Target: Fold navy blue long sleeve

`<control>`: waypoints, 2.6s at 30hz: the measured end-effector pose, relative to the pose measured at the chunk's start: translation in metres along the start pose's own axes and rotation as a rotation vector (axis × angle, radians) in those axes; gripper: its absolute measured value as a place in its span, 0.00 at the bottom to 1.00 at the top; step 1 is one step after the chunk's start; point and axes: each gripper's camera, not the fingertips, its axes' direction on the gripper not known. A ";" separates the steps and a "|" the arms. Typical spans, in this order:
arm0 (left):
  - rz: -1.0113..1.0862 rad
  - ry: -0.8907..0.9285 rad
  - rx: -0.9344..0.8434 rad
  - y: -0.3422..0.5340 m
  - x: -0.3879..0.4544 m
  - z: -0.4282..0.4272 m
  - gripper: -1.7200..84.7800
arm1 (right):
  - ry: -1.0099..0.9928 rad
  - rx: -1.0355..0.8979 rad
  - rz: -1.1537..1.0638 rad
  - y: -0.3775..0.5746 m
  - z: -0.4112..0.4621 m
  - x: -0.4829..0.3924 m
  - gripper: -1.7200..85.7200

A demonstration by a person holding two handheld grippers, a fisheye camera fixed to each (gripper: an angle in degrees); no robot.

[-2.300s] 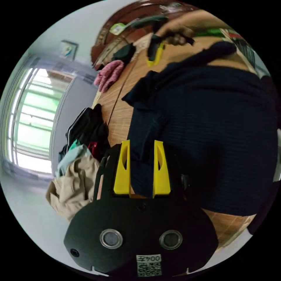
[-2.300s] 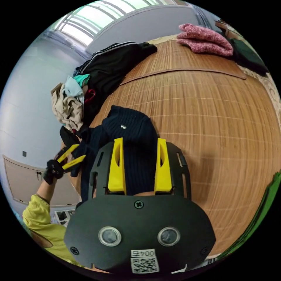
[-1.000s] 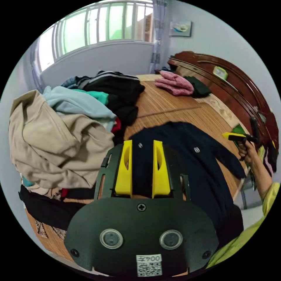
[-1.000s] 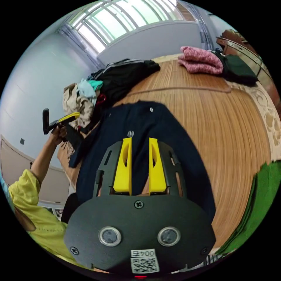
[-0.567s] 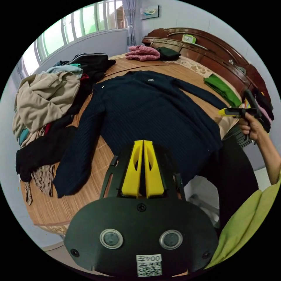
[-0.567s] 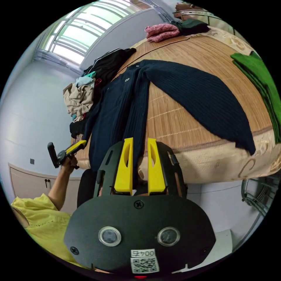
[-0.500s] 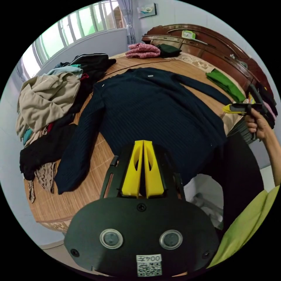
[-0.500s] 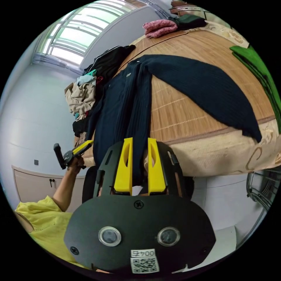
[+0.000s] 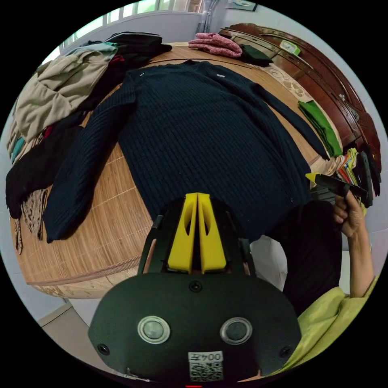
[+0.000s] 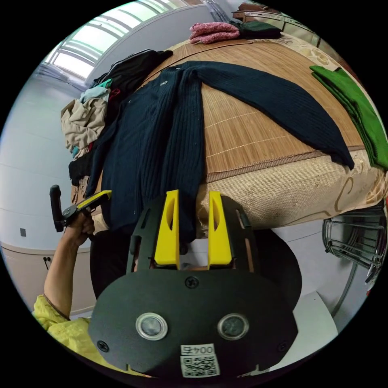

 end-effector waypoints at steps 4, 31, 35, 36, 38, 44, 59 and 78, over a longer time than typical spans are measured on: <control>-0.032 0.005 0.003 0.013 0.008 -0.003 0.03 | 0.054 0.051 -0.018 0.012 -0.008 -0.010 0.14; -0.051 0.011 -0.004 0.065 0.076 -0.023 0.02 | -0.066 -0.066 -0.089 -0.003 -0.053 0.045 0.08; -0.038 0.001 -0.005 0.068 0.087 -0.025 0.02 | -0.012 0.115 -0.043 0.000 -0.087 0.055 0.11; -0.030 -0.007 -0.005 0.069 0.091 -0.025 0.02 | 0.002 0.140 -0.025 -0.002 -0.091 0.057 0.12; -0.021 -0.019 -0.006 0.069 0.097 -0.026 0.02 | 0.069 0.218 0.010 -0.014 -0.103 0.065 0.13; -0.028 -0.022 0.009 0.075 0.110 -0.026 0.02 | 0.142 0.124 0.041 -0.079 -0.089 0.064 0.18; 0.009 0.018 -0.009 0.071 0.123 -0.016 0.02 | 0.589 -0.184 -0.302 -0.204 -0.036 -0.041 0.08; 0.018 0.051 0.005 0.071 0.124 0.009 0.02 | 0.356 -0.030 -0.296 -0.318 -0.011 -0.131 0.15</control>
